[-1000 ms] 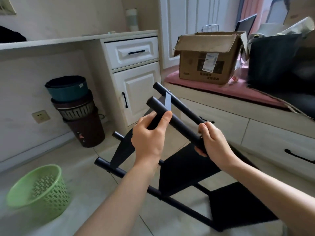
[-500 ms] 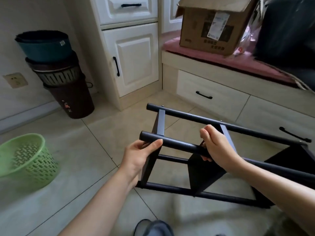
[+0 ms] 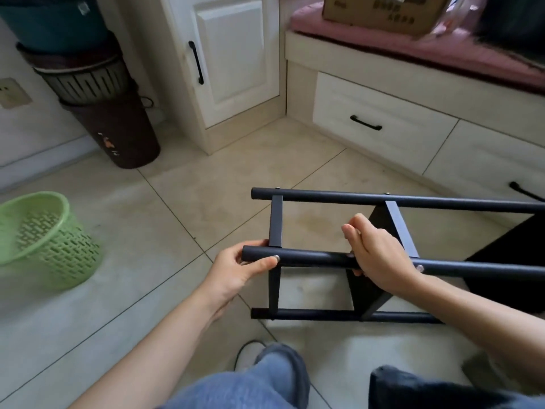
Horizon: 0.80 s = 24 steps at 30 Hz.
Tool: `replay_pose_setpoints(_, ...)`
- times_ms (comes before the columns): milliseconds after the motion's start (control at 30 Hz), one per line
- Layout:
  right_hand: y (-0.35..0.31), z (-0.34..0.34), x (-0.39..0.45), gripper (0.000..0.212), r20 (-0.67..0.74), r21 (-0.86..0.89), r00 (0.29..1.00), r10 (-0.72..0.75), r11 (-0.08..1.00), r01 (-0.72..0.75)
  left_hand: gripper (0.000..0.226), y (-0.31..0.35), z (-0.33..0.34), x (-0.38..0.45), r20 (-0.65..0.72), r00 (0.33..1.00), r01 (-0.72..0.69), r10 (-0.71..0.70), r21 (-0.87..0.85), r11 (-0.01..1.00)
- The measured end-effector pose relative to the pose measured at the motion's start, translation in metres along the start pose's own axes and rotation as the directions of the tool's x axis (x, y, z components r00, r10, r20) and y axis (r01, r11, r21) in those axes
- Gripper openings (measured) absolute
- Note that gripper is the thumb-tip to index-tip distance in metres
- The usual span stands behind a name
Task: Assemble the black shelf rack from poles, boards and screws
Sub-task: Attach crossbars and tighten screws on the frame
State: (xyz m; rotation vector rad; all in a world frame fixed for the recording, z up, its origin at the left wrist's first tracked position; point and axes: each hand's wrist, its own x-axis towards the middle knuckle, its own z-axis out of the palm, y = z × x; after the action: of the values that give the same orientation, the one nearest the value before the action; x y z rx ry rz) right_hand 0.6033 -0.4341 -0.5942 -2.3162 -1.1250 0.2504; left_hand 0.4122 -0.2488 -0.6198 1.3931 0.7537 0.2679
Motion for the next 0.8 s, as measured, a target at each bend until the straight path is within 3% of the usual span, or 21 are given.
replay_pose_setpoints(200, 0.002, 0.009, -0.006, 0.025, 0.01, -0.06, 1.0, -0.027, 0.998, 0.027, 0.053, -0.005, -0.007, -0.002, 0.015, 1.0, 0.003, -0.006, 0.197, 0.98)
replay_pose_setpoints(333, 0.003, 0.009, -0.009, 0.032, 0.012, -0.07, 0.998, -0.054, 0.996, 0.055, 0.048, 0.0, -0.013, 0.001, 0.059, 0.998, -0.023, -0.003, 0.427, 0.904)
replay_pose_setpoints(500, 0.005, 0.009, -0.011, 0.03, 0.037, -0.108, 0.997, -0.071, 0.991, 0.075, 0.07, 0.019, -0.014, 0.007, 0.128, 0.99, -0.126, 0.057, 0.632, 0.764)
replay_pose_setpoints(633, 0.004, 0.009, -0.01, 0.029, 0.057, -0.145, 0.996, -0.072, 0.986, 0.08, 0.082, 0.04, -0.009, 0.006, 0.161, 0.983, -0.185, 0.093, 0.811, 0.555)
replay_pose_setpoints(800, 0.004, 0.008, -0.01, 0.03, 0.094, -0.194, 0.993, -0.077, 0.976, 0.094, 0.106, 0.061, -0.005, 0.015, 0.271, 0.958, -0.282, 0.098, 0.952, 0.117)
